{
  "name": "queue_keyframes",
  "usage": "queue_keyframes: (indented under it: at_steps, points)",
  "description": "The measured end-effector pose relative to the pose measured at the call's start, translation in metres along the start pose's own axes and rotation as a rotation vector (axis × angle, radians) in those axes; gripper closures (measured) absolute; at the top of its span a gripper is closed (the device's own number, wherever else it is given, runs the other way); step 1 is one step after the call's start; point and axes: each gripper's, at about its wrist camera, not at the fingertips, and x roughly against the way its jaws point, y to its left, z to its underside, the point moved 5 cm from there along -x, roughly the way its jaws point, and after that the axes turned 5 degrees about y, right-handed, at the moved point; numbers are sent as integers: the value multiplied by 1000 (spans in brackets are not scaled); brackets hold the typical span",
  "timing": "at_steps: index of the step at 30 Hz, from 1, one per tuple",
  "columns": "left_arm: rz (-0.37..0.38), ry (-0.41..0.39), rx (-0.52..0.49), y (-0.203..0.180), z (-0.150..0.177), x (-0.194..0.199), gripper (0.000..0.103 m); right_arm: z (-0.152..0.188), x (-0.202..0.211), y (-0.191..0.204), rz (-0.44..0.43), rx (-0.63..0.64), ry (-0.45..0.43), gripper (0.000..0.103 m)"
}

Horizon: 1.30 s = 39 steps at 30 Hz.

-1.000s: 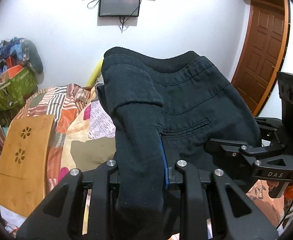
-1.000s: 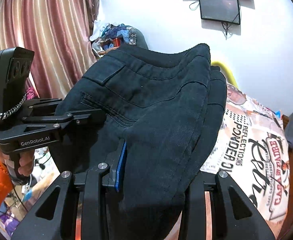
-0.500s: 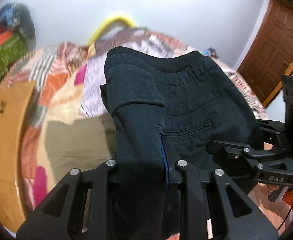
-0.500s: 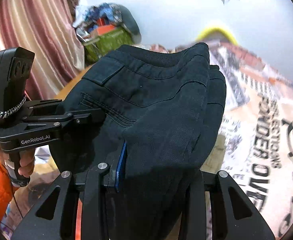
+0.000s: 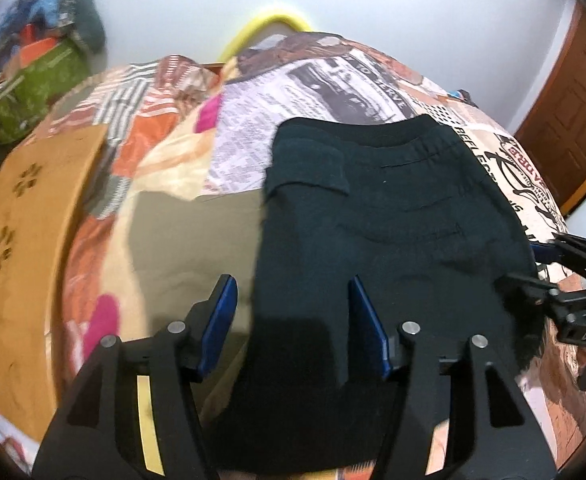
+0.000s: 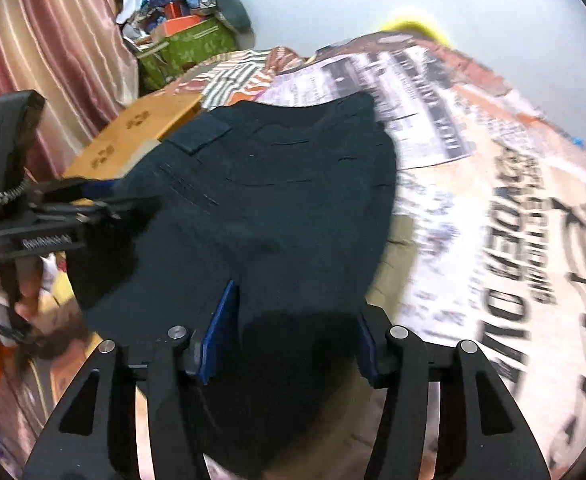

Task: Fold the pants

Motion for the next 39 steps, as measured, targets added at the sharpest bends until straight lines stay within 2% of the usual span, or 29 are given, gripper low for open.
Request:
queue_keyframes:
  at_steps: [2, 5, 8, 10, 13, 19, 23, 27, 33, 35, 37, 39]
  points:
    - [-15, -16, 12, 2, 8, 22, 44, 11, 21, -2, 38, 3, -5, 53]
    - [-47, -59, 8, -2, 18, 58, 44, 18, 50, 0, 35, -5, -31, 53]
    - [-54, -107, 4, -14, 30, 107, 44, 25, 99, 13, 13, -19, -96, 53]
    - [-59, -136, -5, -23, 35, 136, 44, 17, 124, 25, 11, -21, -145, 53]
    - [-77, -214, -48, -44, 46, 192, 44, 15, 174, 45, 16, -19, -233, 53]
    - [-32, -387, -94, -89, 87, 305, 44, 36, 268, 91, 26, -21, -413, 53]
    - [-35, -526, -124, -114, 125, 371, 44, 65, 327, 120, 28, -12, -545, 53]
    - [-40, -646, -122, -133, 171, 421, 42, 99, 365, 144, 37, -14, -662, 53]
    - [-37, -712, -102, -142, 226, 454, 38, 140, 392, 174, 67, 16, -756, 53]
    - [-42, -733, -88, -142, 242, 462, 32, 150, 395, 184, 86, 32, -776, 53]
    - [-31, -744, -75, -141, 255, 468, 20, 153, 393, 187, 87, 38, -783, 51]
    - [-32, -751, -64, -141, 263, 471, 16, 158, 393, 192, 93, 41, -787, 47]
